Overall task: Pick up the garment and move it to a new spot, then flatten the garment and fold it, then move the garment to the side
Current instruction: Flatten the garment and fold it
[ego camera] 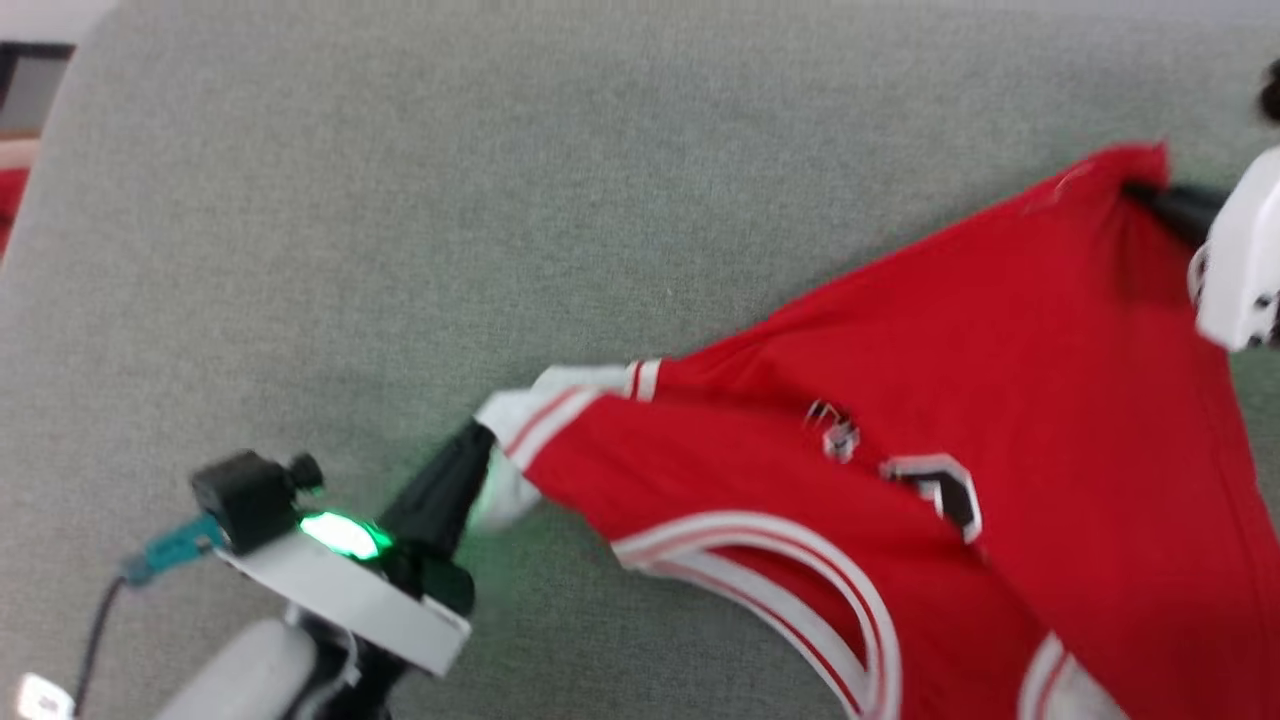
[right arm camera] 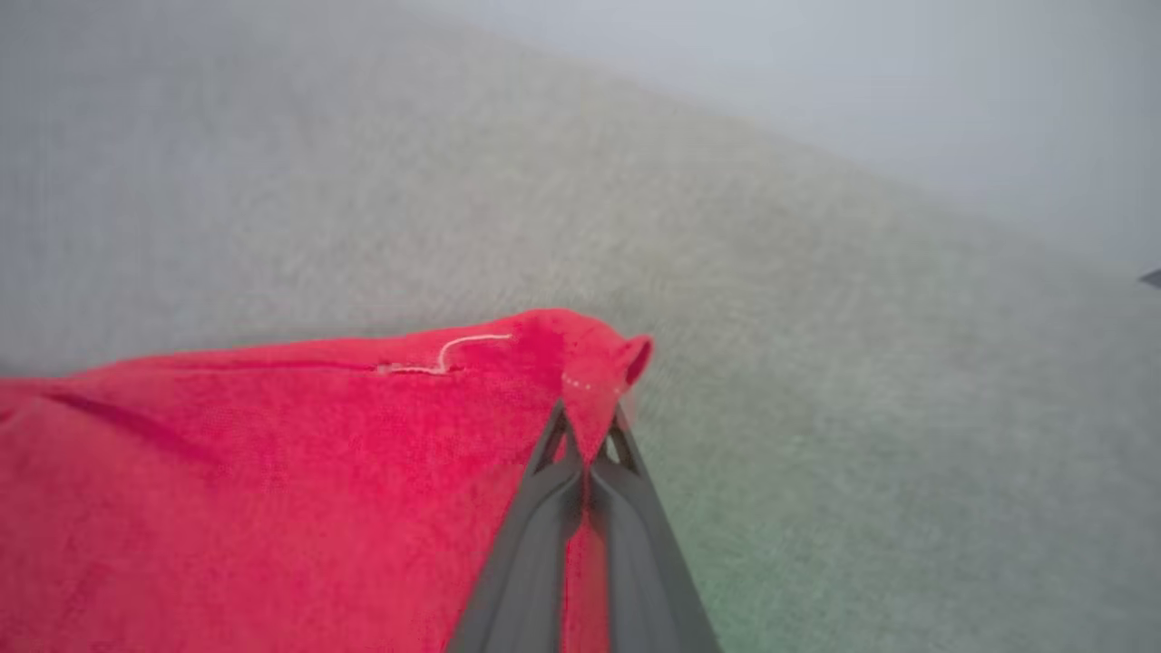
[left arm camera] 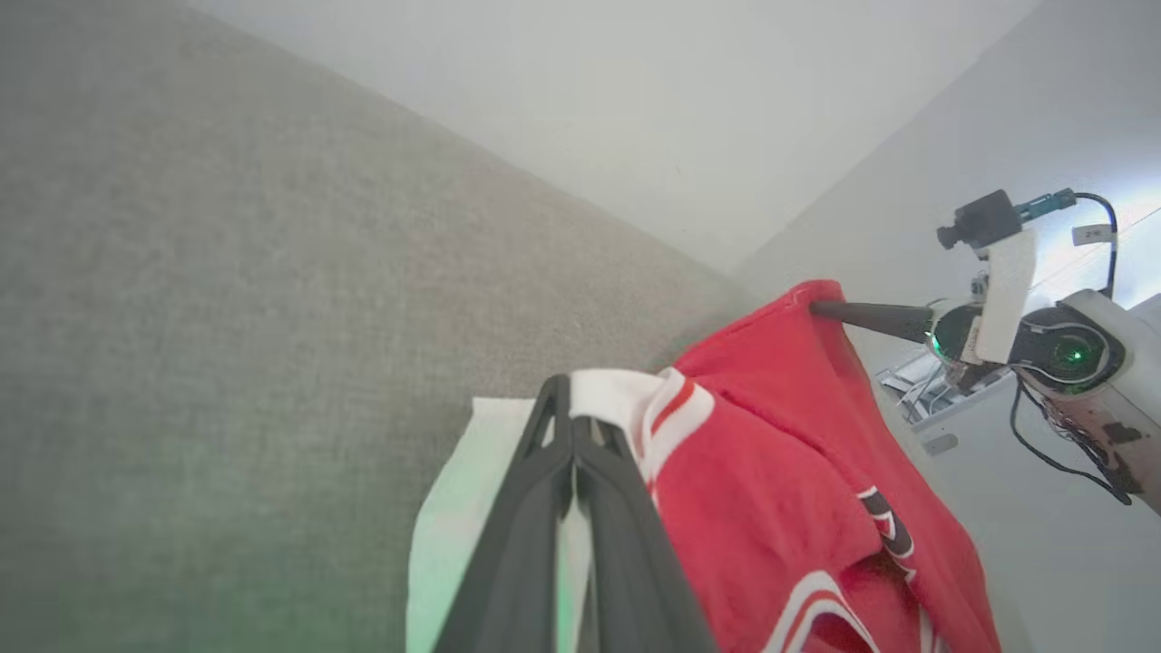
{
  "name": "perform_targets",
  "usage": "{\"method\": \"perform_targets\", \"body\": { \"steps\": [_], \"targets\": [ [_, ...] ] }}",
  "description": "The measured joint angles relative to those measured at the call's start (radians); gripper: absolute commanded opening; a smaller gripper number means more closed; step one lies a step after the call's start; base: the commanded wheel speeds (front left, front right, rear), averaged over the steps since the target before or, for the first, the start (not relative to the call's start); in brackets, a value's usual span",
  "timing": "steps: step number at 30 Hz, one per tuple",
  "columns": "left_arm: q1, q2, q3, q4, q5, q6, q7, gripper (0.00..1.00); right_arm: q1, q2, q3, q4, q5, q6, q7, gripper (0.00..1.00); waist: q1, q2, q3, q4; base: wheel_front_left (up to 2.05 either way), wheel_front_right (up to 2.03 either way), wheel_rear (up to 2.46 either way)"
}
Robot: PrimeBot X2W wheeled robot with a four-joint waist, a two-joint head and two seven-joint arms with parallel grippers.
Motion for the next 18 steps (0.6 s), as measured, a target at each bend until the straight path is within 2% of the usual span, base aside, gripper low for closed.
{"method": "perform_targets", "body": {
  "steps": [5,11,14,18],
  "targets": [
    [-0.119,0.021,0.035,0.026,0.003,0.000,0.007,0.00,-0.049,0.048,-0.123,0.112,-0.006,0.000,-0.128,0.00,0.0000,0.0000,-0.039,-0.013,0.00,0.00,0.00],
    [-0.429,0.017,0.098,0.120,-0.084,0.000,0.079,0.00,-0.199,0.116,-0.296,0.256,-0.038,0.000,-0.256,0.00,0.0000,0.0000,-0.043,-0.040,0.00,0.00,0.00],
    [-0.627,-0.002,0.129,0.229,-0.119,-0.002,0.127,0.00,-0.319,0.157,-0.370,0.331,-0.073,0.000,-0.317,0.00,0.0000,0.0000,-0.024,-0.053,0.00,0.00,0.00],
    [-0.902,-0.055,0.162,0.415,-0.143,-0.003,0.168,0.00,-0.492,0.201,-0.429,0.425,-0.137,0.000,-0.394,0.00,0.0000,0.0000,0.013,-0.072,0.00,0.00,0.00]
  ]
}}
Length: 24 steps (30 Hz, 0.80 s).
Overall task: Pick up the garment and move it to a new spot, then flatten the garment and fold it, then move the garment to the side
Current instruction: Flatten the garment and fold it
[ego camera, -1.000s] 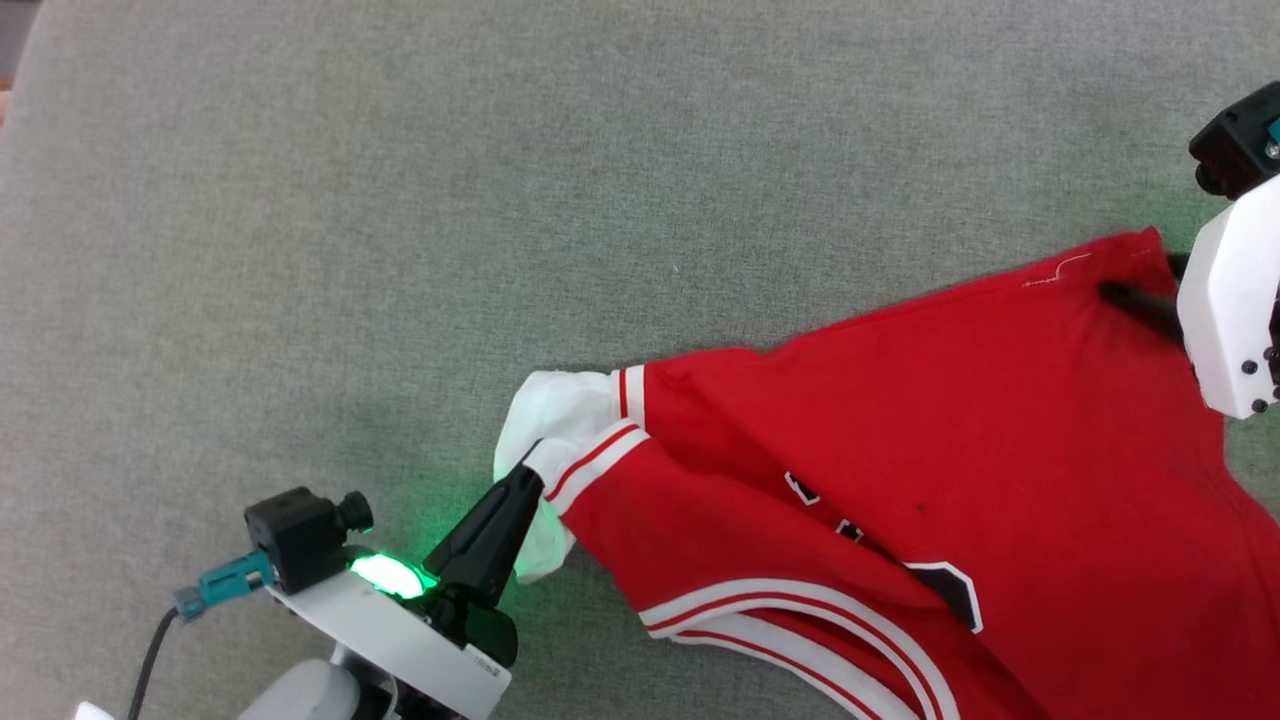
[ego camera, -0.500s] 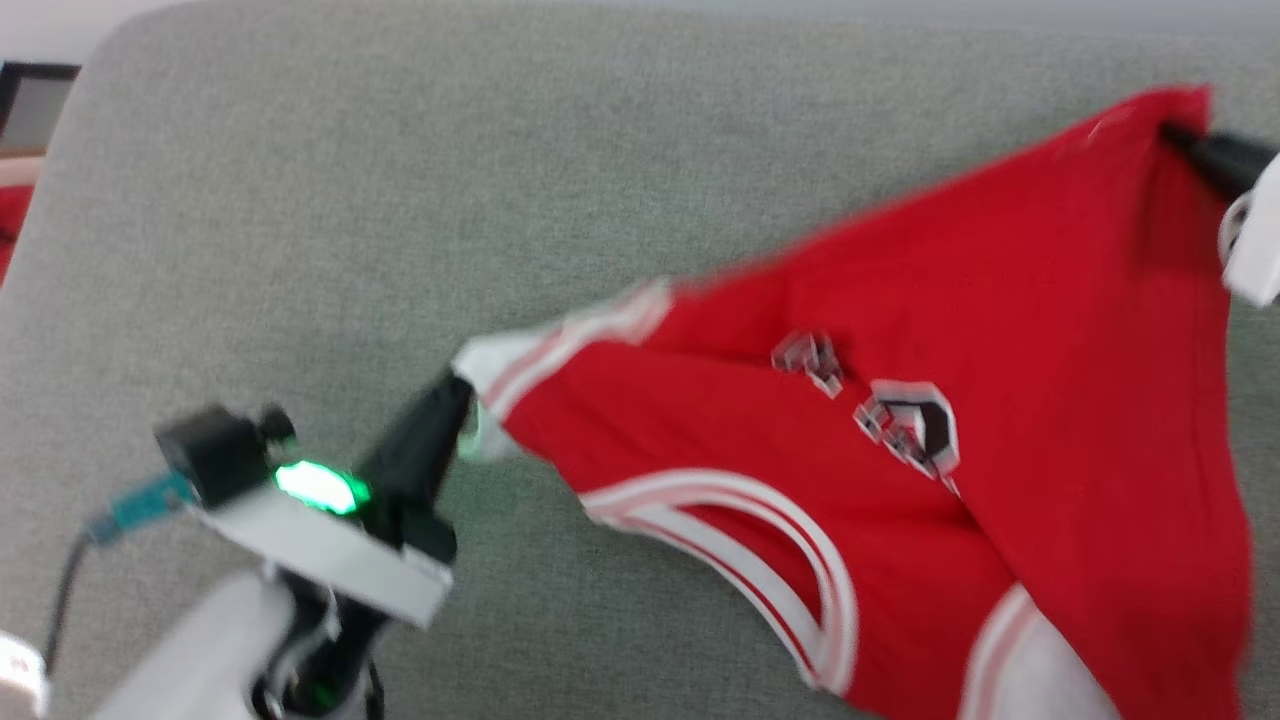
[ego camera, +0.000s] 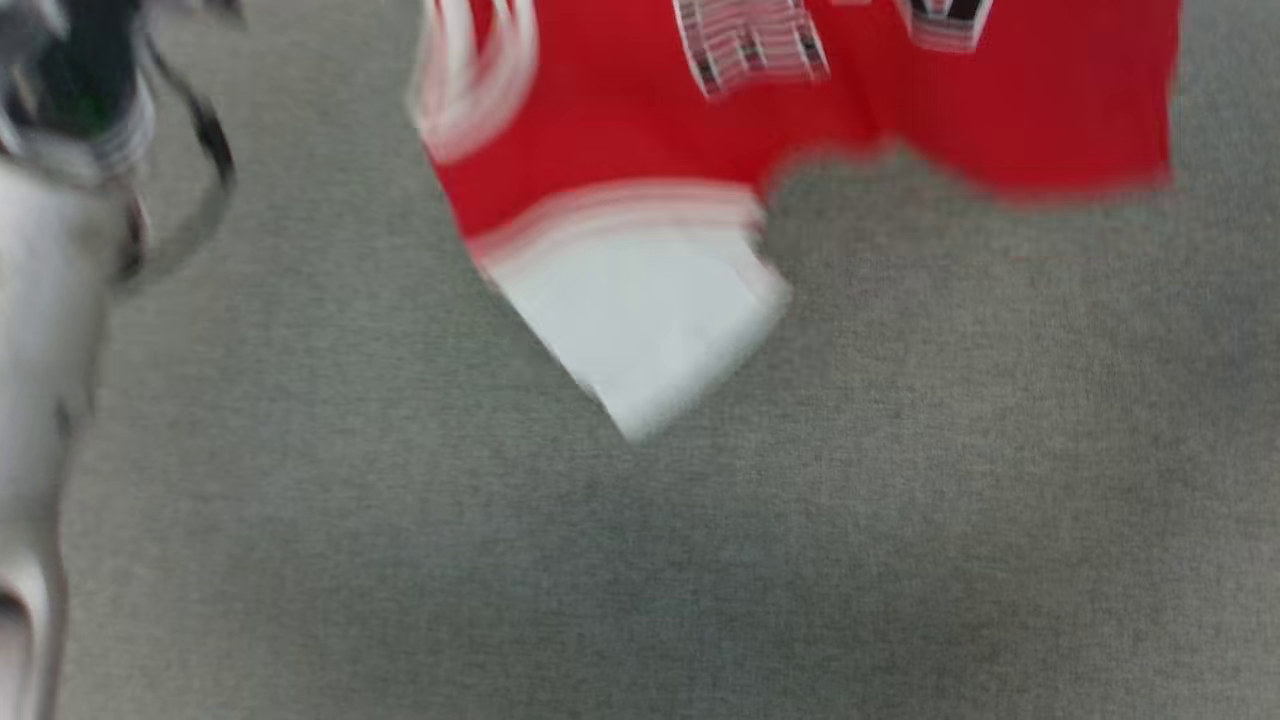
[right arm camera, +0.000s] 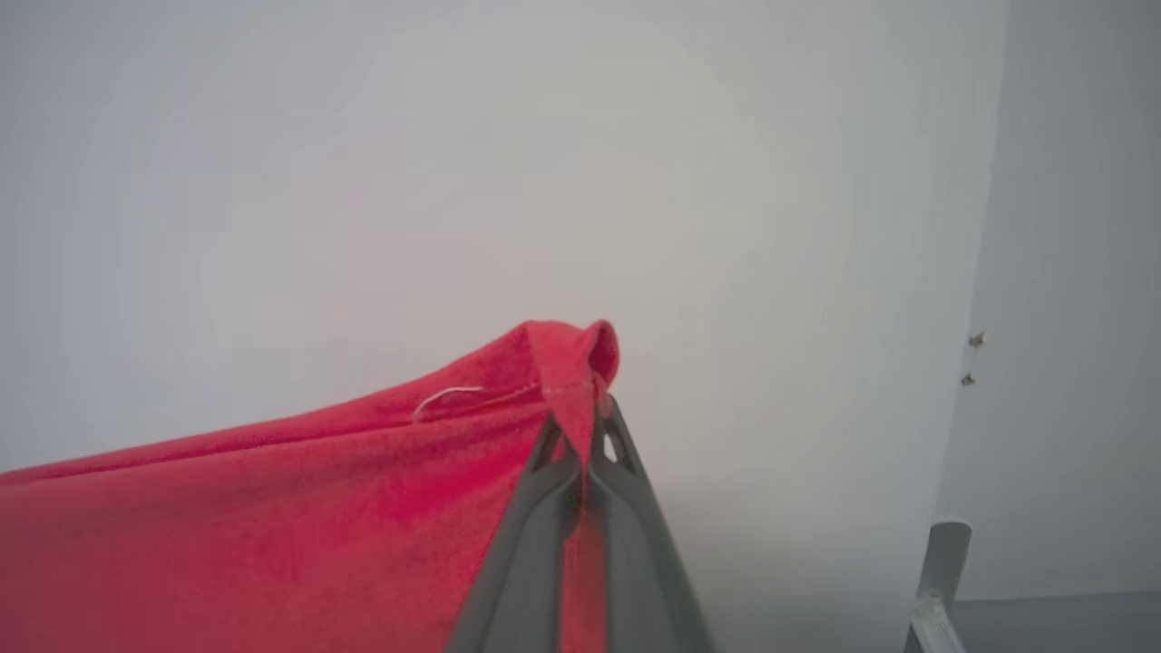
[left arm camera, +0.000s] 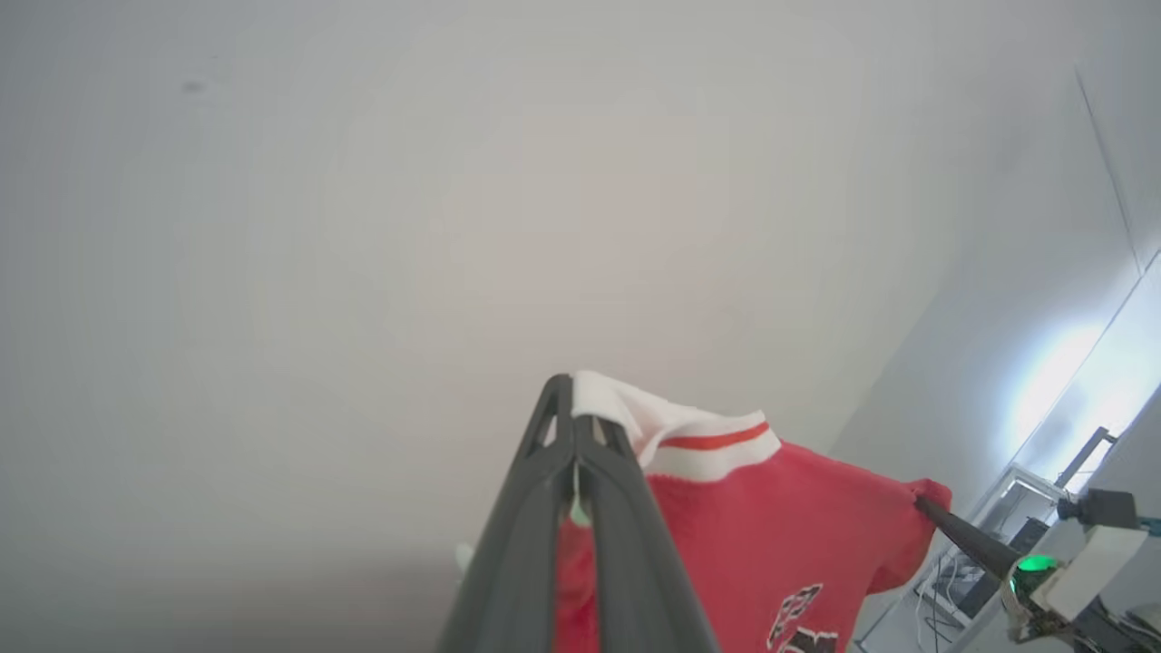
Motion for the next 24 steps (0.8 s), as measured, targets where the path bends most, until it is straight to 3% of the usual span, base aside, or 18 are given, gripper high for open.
{"method": "perform_targets", "body": {
  "steps": [6,11,16,24],
  "targets": [
    [-0.373,-0.052,0.011,0.256,0.056,0.000,-0.019,0.00,-0.228,0.040,-0.045,0.128,-0.079,0.001,-0.092,0.00,0.0000,0.0000,0.068,-0.030,0.00,0.00,0.00],
    [-0.551,-0.089,0.001,0.337,0.058,0.000,-0.058,0.00,-0.358,0.049,-0.067,0.213,-0.114,0.001,-0.150,0.00,0.0000,0.0000,0.118,-0.055,0.00,0.00,0.00],
    [-0.514,-0.093,-0.042,0.318,-0.008,0.000,-0.060,0.00,-0.362,0.044,-0.035,0.269,-0.117,0.001,-0.153,0.00,0.0000,0.0000,0.159,-0.065,0.00,0.00,0.00],
    [-0.203,-0.018,-0.108,0.106,-0.138,0.000,-0.108,0.00,-0.175,0.006,0.078,0.186,-0.027,0.000,-0.112,0.00,0.0000,0.0000,0.170,-0.060,0.00,0.00,0.00]
  ]
}}
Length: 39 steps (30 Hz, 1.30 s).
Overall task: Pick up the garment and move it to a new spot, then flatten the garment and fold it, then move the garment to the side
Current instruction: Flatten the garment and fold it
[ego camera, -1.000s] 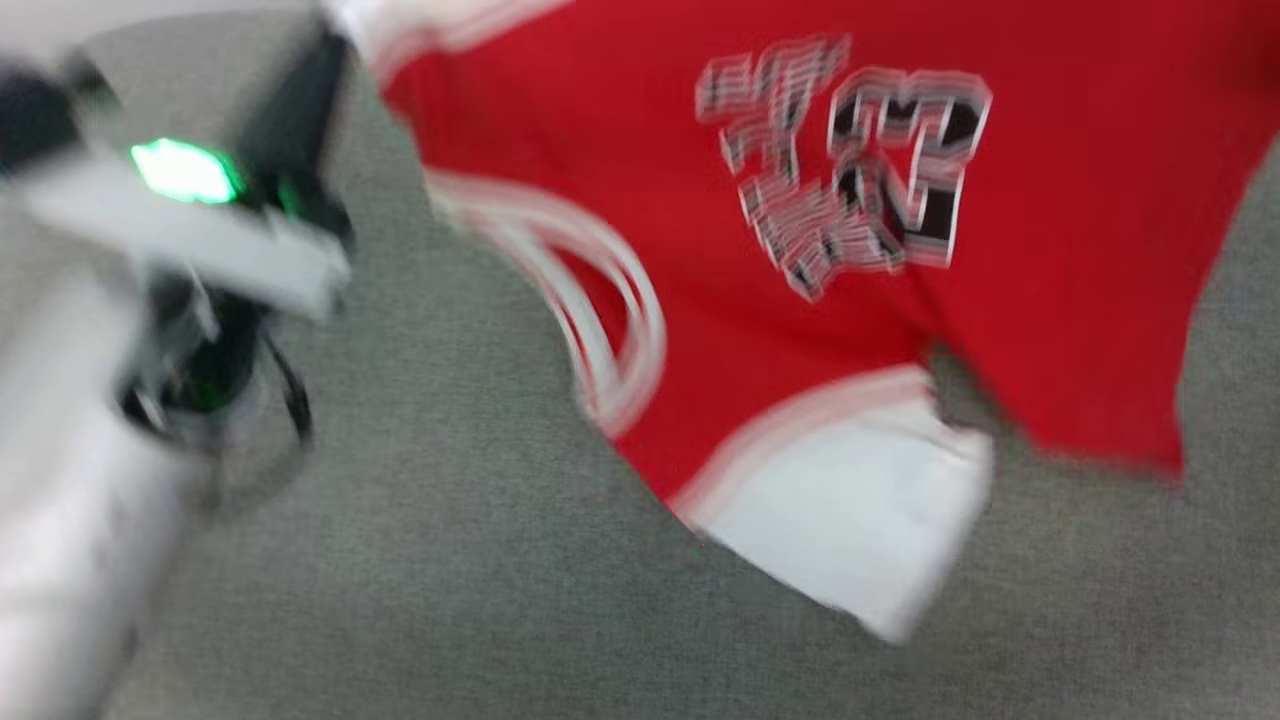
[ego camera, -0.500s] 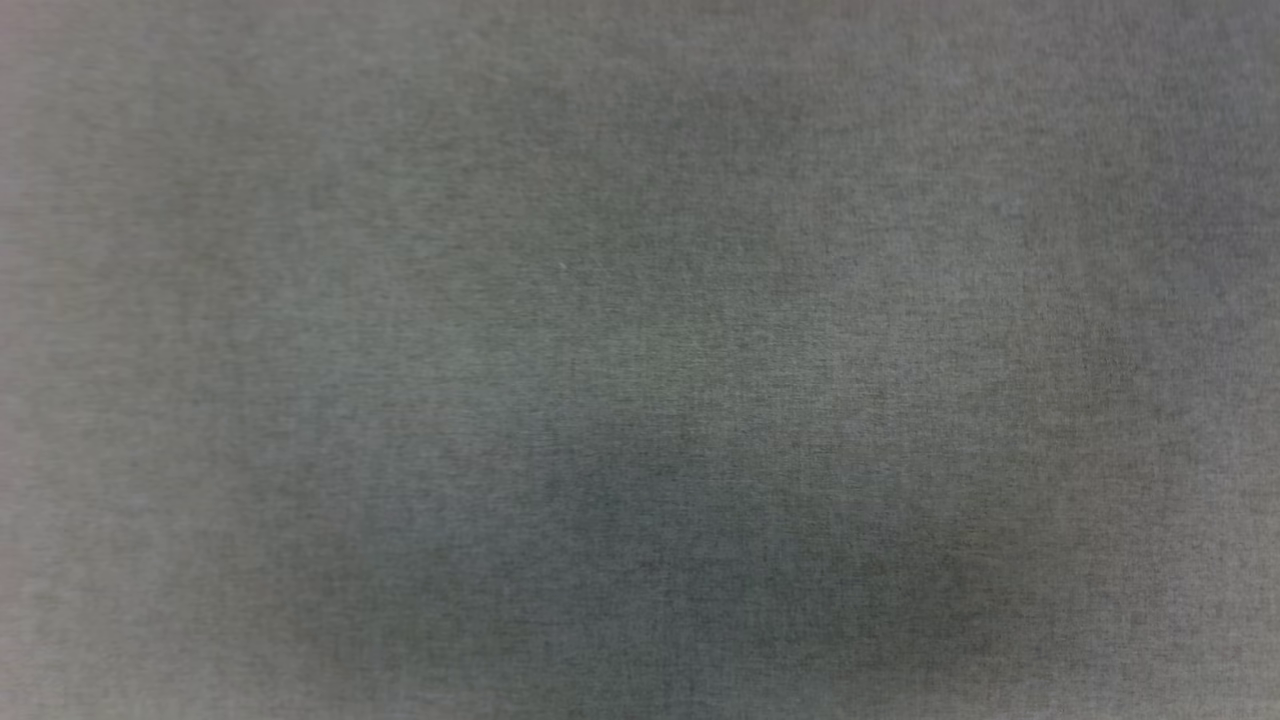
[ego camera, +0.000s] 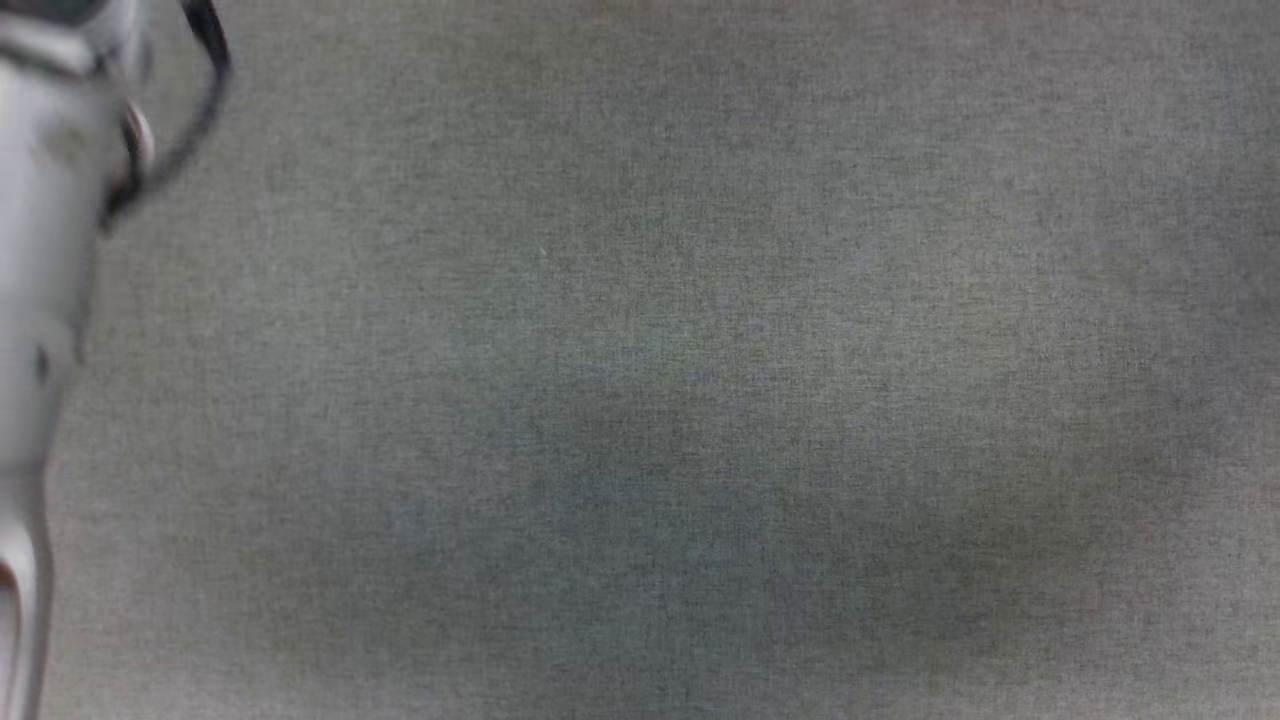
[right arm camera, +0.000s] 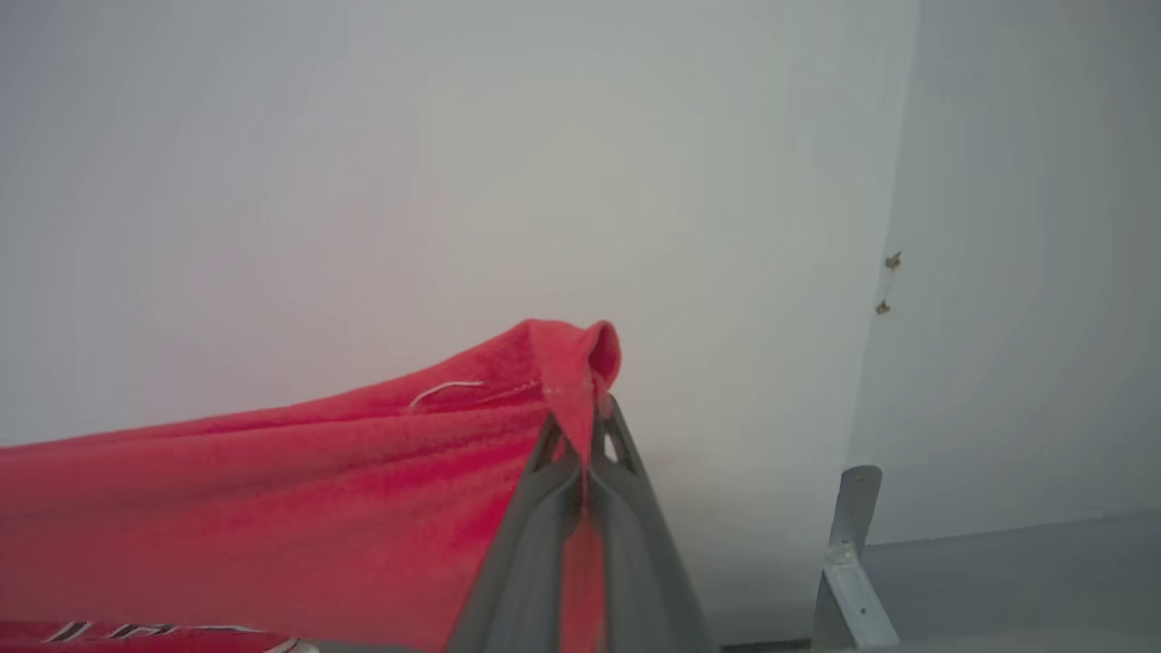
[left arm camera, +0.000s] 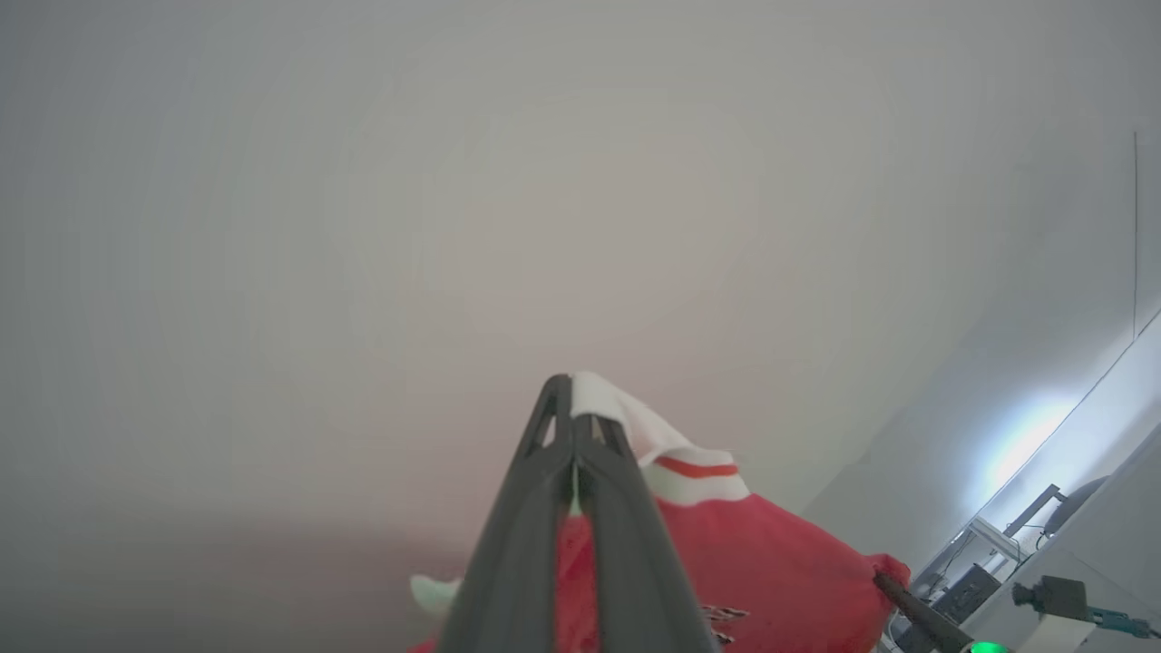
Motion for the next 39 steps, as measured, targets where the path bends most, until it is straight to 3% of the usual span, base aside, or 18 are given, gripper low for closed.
{"method": "perform_targets", "body": {
  "steps": [7,12,16,22,29,39],
  "targets": [
    [0.310,0.060,-0.007,-0.209,-0.061,0.000,-0.050,0.00,0.277,-0.113,0.088,-0.224,0.185,0.000,0.104,0.00,0.0000,0.0000,-0.035,0.007,0.00,0.00,0.00],
    [0.559,0.058,0.012,-0.303,-0.046,0.000,-0.059,0.00,0.531,-0.202,0.122,-0.412,0.315,0.000,0.219,0.00,0.0000,0.0001,-0.077,0.015,0.00,0.00,0.00],
    [0.732,0.023,0.067,-0.353,0.015,0.000,-0.060,0.00,0.712,-0.251,0.107,-0.540,0.377,0.000,0.249,0.00,0.0000,0.0001,-0.113,0.020,0.00,0.00,0.00],
    [0.946,-0.004,0.135,-0.449,0.067,0.000,-0.060,0.00,0.932,-0.271,0.044,-0.676,0.394,0.000,0.259,0.00,0.0000,0.0000,-0.163,0.020,0.00,0.00,0.00],
    [1.144,0.001,0.190,-0.563,0.130,0.000,-0.060,0.00,1.164,-0.269,-0.074,-0.823,0.400,0.000,0.292,0.00,0.0000,0.0000,-0.223,0.014,0.00,0.00,0.00],
    [1.402,0.008,0.217,-0.718,0.192,0.000,-0.060,0.00,1.449,-0.199,-0.254,-1.022,0.351,0.000,0.407,0.00,0.0000,0.0000,-0.294,-0.007,0.00,0.00,0.00]
  ]
}}
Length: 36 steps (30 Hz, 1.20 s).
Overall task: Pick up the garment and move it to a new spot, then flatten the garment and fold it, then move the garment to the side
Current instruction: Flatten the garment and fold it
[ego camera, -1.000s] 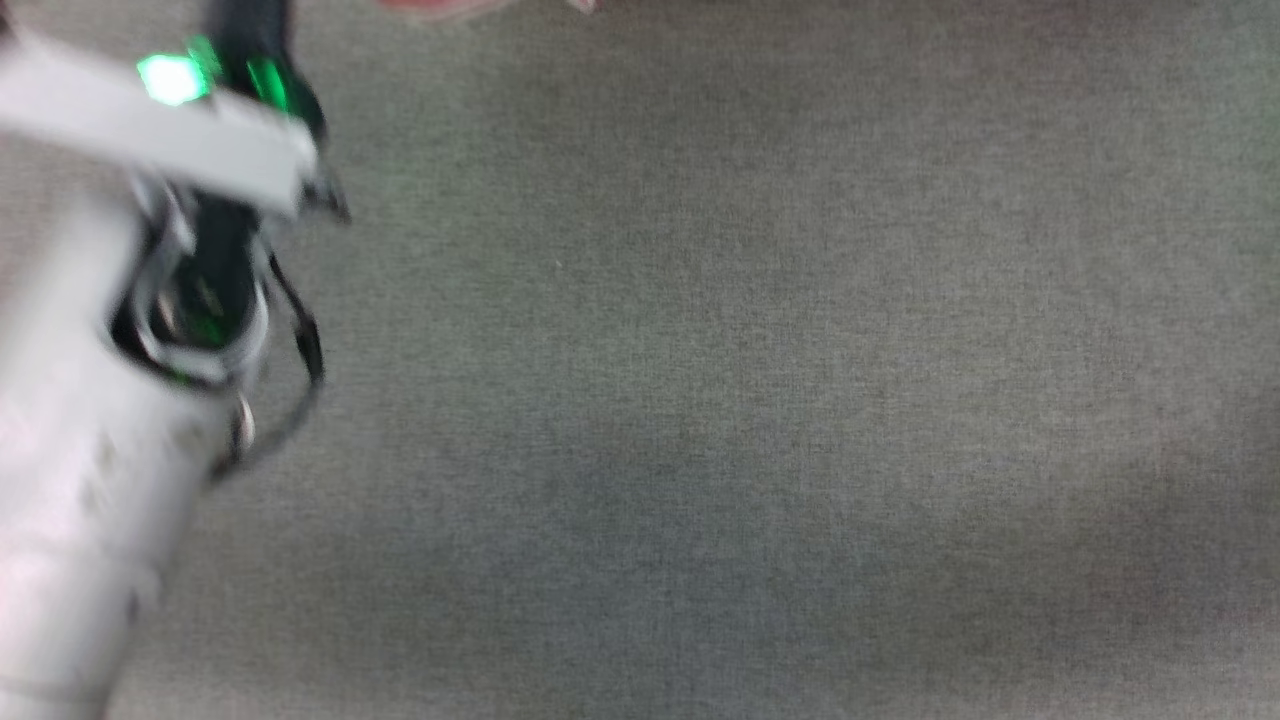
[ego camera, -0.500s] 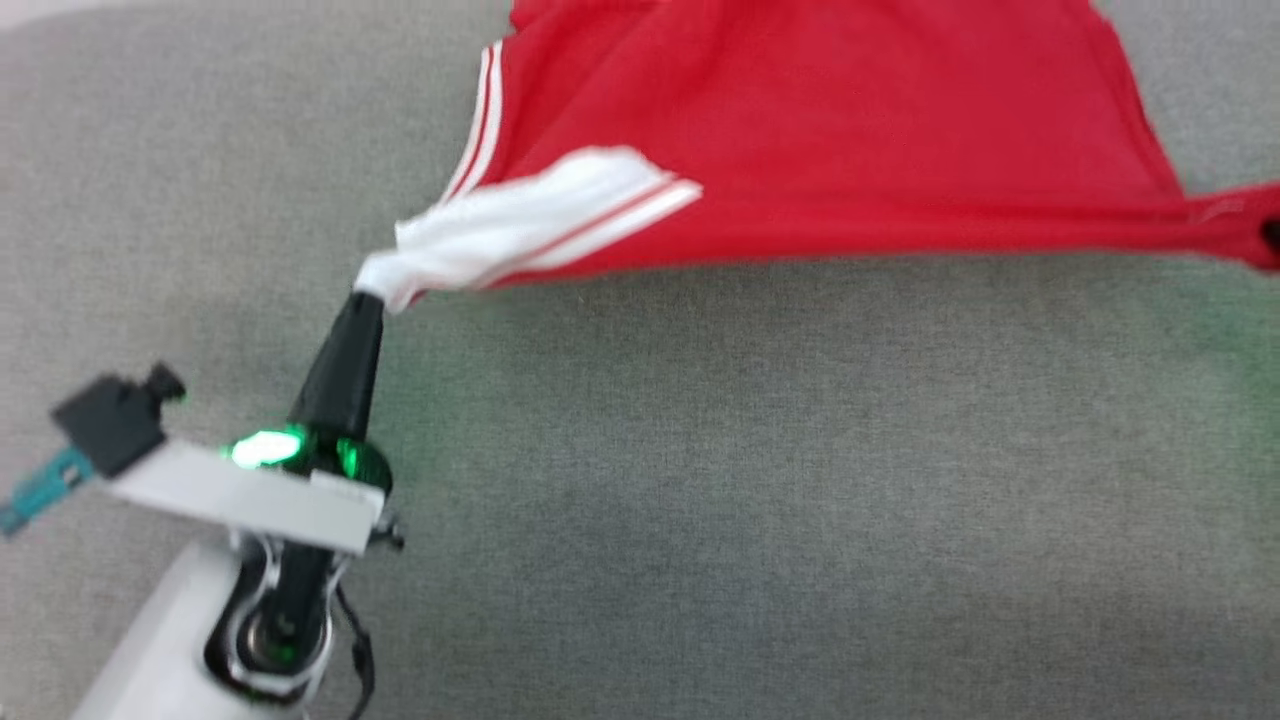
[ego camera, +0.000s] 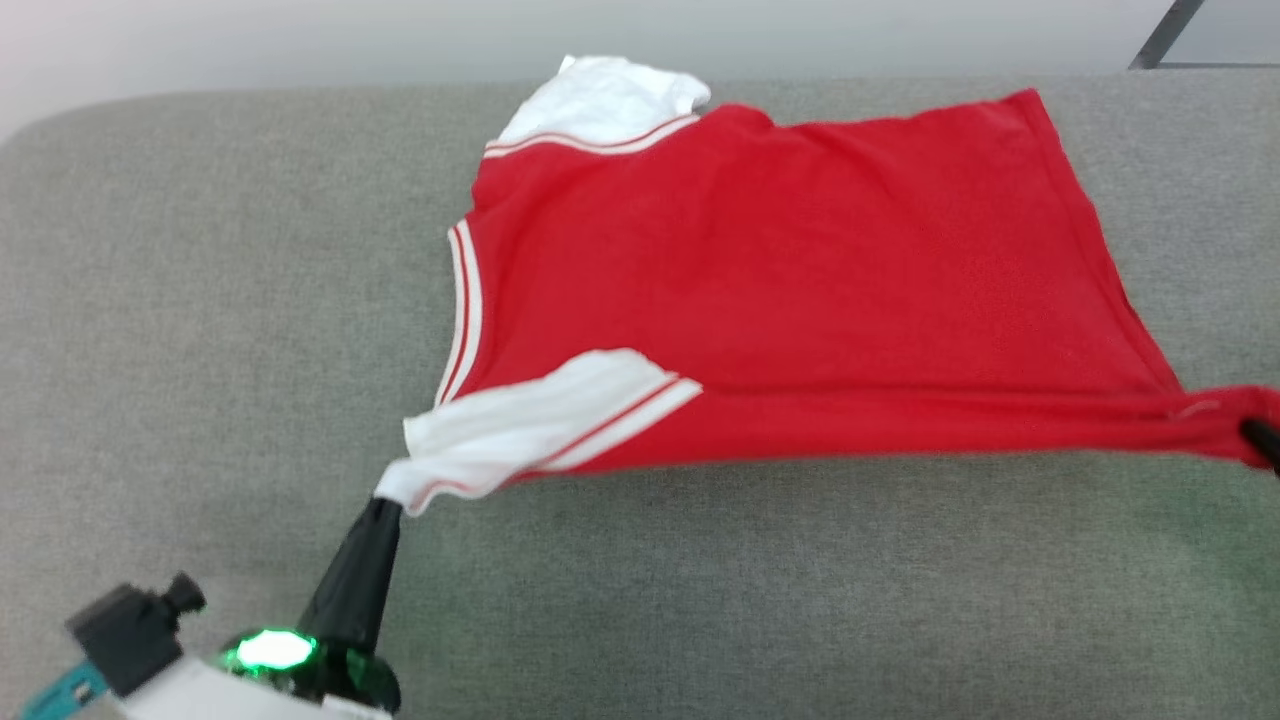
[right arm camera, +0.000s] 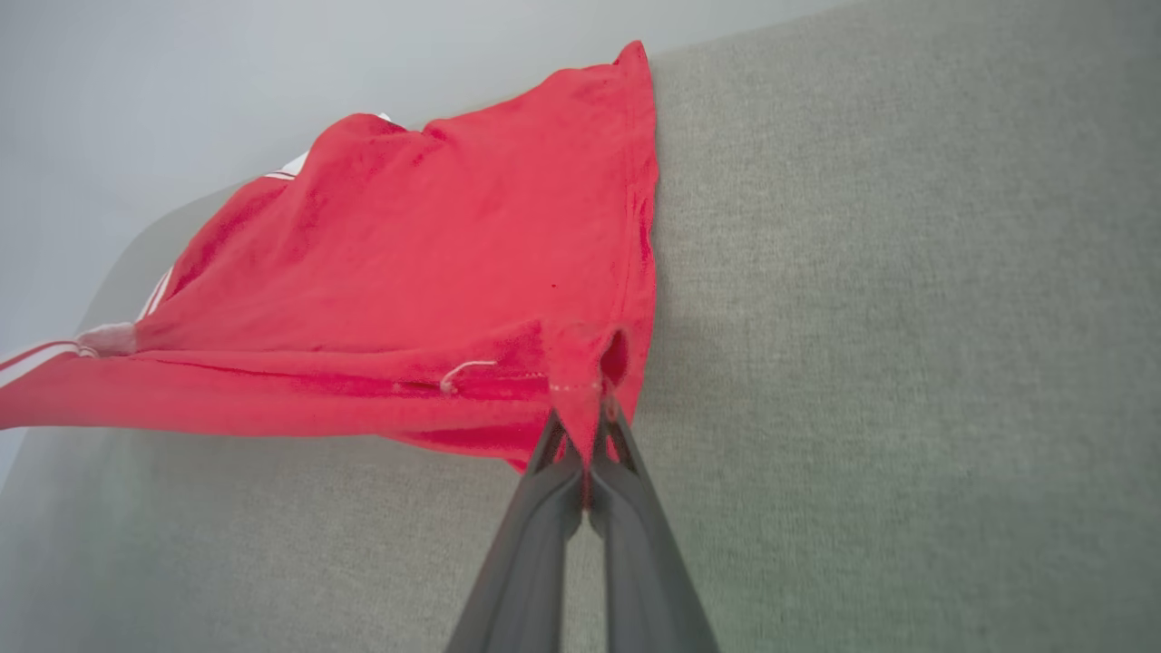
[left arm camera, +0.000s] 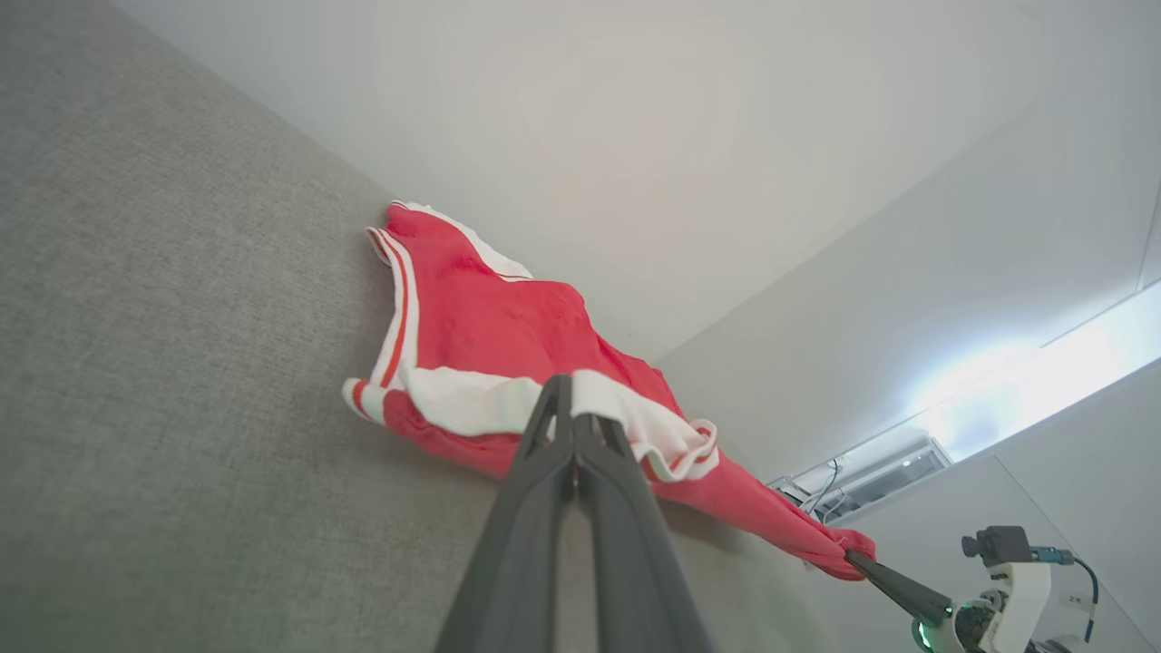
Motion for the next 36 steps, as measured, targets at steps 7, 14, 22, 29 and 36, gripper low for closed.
{"method": "perform_targets", "body": {
  "steps": [7,14,22,29,36],
  "targets": [
    [0.157,-0.003,0.043,-0.107,0.032,0.000,-0.002,0.00,0.166,0.080,-0.123,-0.159,-0.032,0.000,0.103,0.00,0.0000,0.0000,-0.015,-0.005,0.00,0.00,0.00],
    [0.272,0.004,0.070,-0.190,0.069,0.000,-0.002,0.00,0.282,0.163,-0.242,-0.313,-0.062,0.000,0.209,0.00,-0.0001,0.0000,-0.010,-0.001,0.00,0.00,0.00],
    [0.185,0.002,0.052,-0.158,0.074,0.000,0.007,0.00,0.220,0.225,-0.271,-0.332,-0.095,0.000,0.300,0.00,0.0000,0.0000,0.004,0.007,0.00,0.00,0.00],
    [-0.060,-0.019,-0.026,-0.062,0.067,0.000,0.039,0.00,0.005,0.228,-0.203,-0.203,-0.142,0.000,0.327,0.00,0.0000,0.0000,0.036,0.015,0.00,0.00,0.00],
    [-0.243,-0.015,-0.067,0.077,0.046,0.000,0.034,0.00,-0.156,0.214,-0.157,-0.063,-0.182,0.000,0.326,0.00,0.0000,0.0000,0.081,0.027,0.00,0.00,0.00]
  ]
}}
